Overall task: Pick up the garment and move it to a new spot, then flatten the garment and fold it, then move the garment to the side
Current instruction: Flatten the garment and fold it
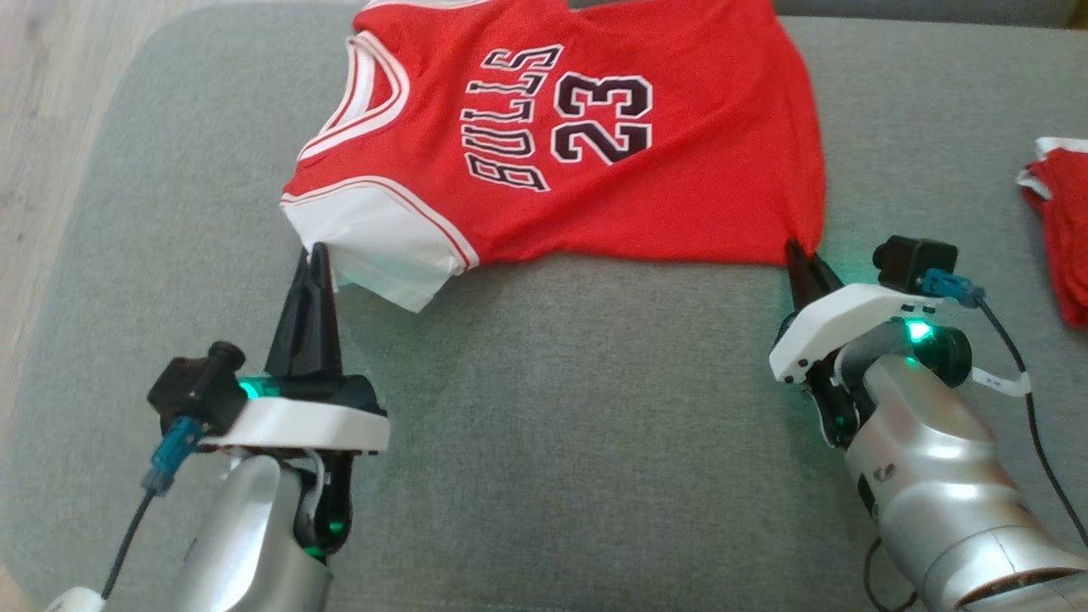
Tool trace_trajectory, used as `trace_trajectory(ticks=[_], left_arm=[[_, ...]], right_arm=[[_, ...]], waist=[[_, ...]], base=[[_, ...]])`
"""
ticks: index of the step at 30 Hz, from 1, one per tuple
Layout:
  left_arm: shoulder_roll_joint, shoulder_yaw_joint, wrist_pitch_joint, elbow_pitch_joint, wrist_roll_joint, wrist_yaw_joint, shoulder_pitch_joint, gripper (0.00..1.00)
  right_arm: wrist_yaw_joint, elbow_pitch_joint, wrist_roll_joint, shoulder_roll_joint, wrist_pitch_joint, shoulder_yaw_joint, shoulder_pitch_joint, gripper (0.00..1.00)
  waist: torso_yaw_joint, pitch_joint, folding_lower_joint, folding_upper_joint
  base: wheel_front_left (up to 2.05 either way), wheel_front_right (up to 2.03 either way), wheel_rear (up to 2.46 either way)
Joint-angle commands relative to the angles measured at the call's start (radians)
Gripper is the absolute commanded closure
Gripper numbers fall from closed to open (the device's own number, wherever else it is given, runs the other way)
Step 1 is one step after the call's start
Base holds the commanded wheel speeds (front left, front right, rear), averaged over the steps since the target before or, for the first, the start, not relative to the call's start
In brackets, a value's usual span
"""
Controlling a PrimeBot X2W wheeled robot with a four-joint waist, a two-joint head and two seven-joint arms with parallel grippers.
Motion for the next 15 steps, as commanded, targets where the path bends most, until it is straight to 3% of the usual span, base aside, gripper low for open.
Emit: trace_trajectory(ticks=[1, 8, 15], left_arm=[[0.006, 0.048, -0.009, -0.028, 0.001, -0.005, -0.025, 1.0], [0.036, 0.076, -0.007, -0.027, -0.038, -0.021, -0.049, 1.0], [0.076, 0.108, 0.066, -0.11, -0.12, -0.032, -0.144, 1.0]], right_arm=[[0.007, -0.027, 0.013, 0.018, -0.026, 0.024, 0.001, 1.0], [0.007, -0.137, 0.022, 0.018, -0.057, 0.02, -0.023, 1.0], [0.007, -0.399, -0.074, 0.012, -0.058, -0.062, -0.027, 1.0]], waist=[[-0.014, -0.015, -0.0001, 0.0], [-0.067, -0.096, -0.0001, 0.0], [-0.11, -0.179, -0.0001, 0.0]], base=[[0.0, 0.0, 0.0], [0.0, 0.0, 0.0], [0.0, 0.0, 0.0]])
